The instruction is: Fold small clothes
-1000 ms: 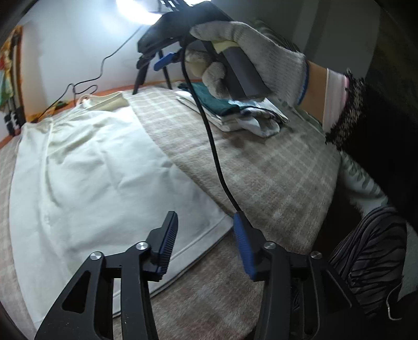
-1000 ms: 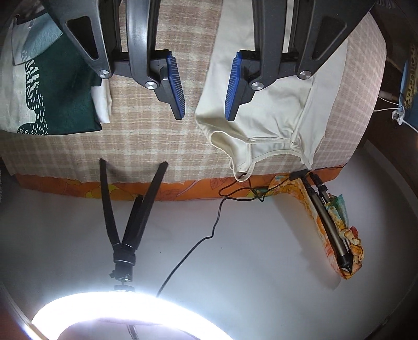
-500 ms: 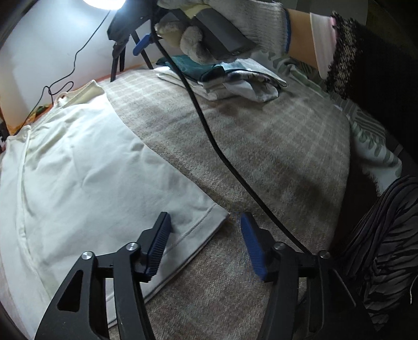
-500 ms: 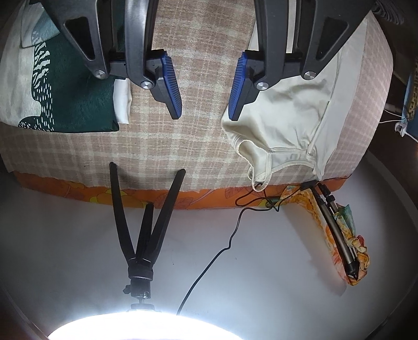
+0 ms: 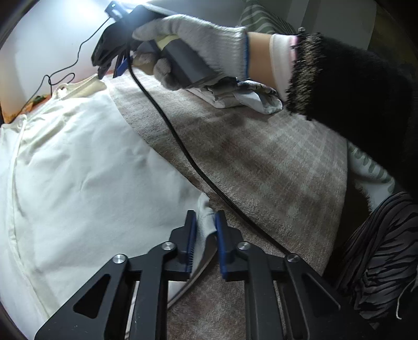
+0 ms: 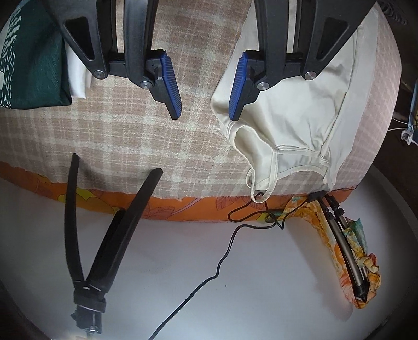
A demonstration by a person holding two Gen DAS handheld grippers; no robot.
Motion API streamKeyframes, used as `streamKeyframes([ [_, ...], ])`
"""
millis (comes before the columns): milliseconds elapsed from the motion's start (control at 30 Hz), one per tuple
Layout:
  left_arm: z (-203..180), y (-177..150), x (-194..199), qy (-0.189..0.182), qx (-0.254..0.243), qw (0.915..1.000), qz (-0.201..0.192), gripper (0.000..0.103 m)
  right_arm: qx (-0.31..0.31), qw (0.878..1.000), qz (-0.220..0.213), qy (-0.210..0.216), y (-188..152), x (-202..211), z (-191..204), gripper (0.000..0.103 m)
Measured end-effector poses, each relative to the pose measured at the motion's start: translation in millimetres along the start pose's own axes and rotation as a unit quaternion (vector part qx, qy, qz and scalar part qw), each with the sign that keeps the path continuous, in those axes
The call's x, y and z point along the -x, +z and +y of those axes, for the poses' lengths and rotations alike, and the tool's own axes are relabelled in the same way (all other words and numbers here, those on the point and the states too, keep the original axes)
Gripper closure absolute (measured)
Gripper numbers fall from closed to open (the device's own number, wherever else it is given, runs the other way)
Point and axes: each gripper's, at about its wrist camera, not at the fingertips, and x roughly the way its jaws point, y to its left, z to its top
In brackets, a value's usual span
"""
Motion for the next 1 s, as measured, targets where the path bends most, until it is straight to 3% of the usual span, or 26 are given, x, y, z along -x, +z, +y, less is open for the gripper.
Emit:
streamKeyframes([
  [167, 7.1, -2.3, 2.8, -0.021, 0.017, 0.9996, -0.005, 0.092, 0.022, 1.000, 0.005, -0.022, 8.3, -22.0, 8.0, 0.060],
  [300, 12.8, -2.5, 6.4, -0.040, 0.038, 0.9984, -0.013, 0.094, 0.005, 1.000, 0.006, -0.014, 13.4, -32.3, 4.9, 0.061],
  [500, 17.3, -1.8, 13.6, -0.041, 0.050, 0.9976, -0.026, 0.096, 0.006, 1.000, 0.016, -0.012, 14.1, -38.1, 7.0, 0.068],
  [633, 21.7, -1.5, 19.2, -0.047, 0.066, 0.9959, -0.038, 0.096, -0.010, 1.000, 0.017, -0.007, 14.8, -38.0, 2.9, 0.060],
  [767, 25.5, -1.0, 25.8, -0.048, 0.074, 0.9949, -0.049, 0.096, -0.019, 1.000, 0.021, -0.003, 14.5, -42.4, 1.4, 0.061],
  [800, 25.3, -0.9, 26.7, -0.051, 0.073, 0.9947, -0.052, 0.097, -0.020, 1.000, 0.021, -0.001, 14.2, -42.5, 1.5, 0.065],
  [867, 25.8, -1.7, 29.6, -0.048, 0.076, 0.9943, -0.057, 0.097, -0.025, 0.999, 0.022, 0.008, 15.4, -43.5, 3.5, 0.086],
  [1000, 30.3, -10.4, 40.9, -0.034, 0.097, 0.9912, -0.084, 0.097, -0.018, 1.000, 0.014, -0.001, 21.3, -37.9, 13.5, 0.097],
])
